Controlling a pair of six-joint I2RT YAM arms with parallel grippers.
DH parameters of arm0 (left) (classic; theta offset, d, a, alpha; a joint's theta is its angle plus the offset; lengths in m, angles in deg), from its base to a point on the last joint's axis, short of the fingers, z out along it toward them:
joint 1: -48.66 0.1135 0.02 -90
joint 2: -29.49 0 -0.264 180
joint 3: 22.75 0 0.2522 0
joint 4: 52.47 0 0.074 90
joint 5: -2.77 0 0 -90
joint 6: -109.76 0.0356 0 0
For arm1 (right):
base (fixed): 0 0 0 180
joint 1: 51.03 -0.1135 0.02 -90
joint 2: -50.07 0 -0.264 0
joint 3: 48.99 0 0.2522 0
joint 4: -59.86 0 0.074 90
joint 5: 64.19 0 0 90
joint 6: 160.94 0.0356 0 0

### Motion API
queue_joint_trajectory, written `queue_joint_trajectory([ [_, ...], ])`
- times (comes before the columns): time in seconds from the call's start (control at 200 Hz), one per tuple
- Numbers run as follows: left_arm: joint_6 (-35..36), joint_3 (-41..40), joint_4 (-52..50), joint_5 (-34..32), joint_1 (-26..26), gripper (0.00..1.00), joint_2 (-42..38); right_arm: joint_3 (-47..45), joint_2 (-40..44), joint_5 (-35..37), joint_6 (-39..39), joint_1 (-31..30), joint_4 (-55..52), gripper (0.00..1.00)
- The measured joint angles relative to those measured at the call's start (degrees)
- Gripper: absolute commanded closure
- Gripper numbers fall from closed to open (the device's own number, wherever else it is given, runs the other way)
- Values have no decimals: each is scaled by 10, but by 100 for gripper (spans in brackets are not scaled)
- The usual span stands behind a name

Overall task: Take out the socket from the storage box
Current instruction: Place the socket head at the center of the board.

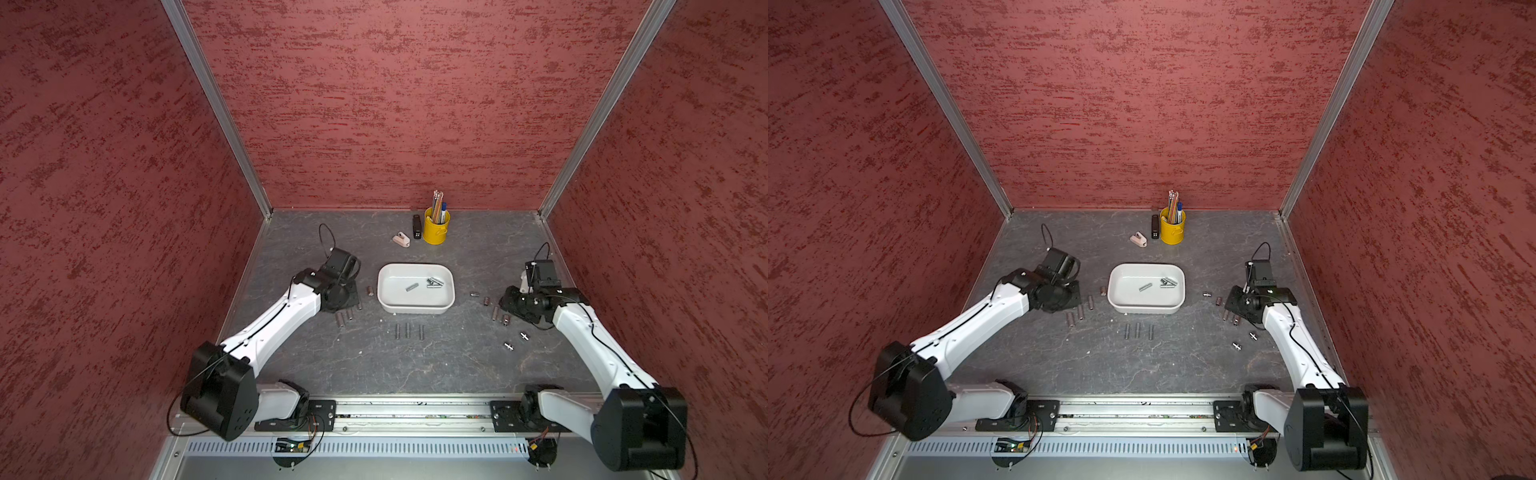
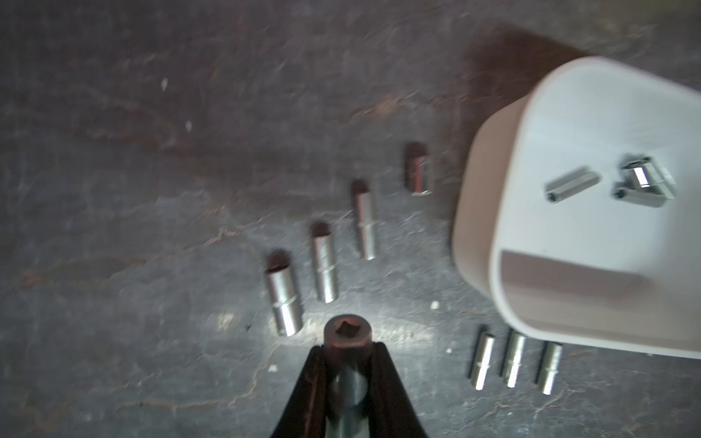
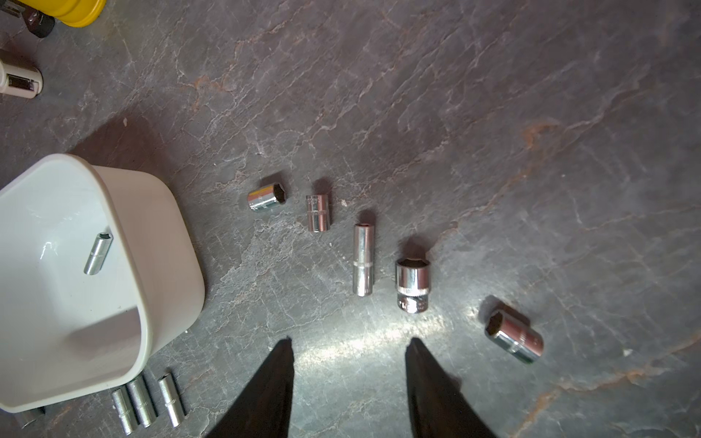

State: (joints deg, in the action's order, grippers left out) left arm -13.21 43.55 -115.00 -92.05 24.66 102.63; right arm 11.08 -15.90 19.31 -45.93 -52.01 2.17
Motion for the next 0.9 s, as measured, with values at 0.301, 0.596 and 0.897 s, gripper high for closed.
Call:
queue_joint_trajectory([
  [0.301, -75, -126, 12, -17, 29, 93, -25, 0, 0, -8, 0, 0, 0, 49],
  [0.596, -82, -130, 70, -22, 50, 87, 34, 0, 0, -10, 0, 0, 0, 49],
  [0.897, -81, -130, 90, -21, 55, 79, 70, 0, 0, -10, 0, 0, 0, 49],
])
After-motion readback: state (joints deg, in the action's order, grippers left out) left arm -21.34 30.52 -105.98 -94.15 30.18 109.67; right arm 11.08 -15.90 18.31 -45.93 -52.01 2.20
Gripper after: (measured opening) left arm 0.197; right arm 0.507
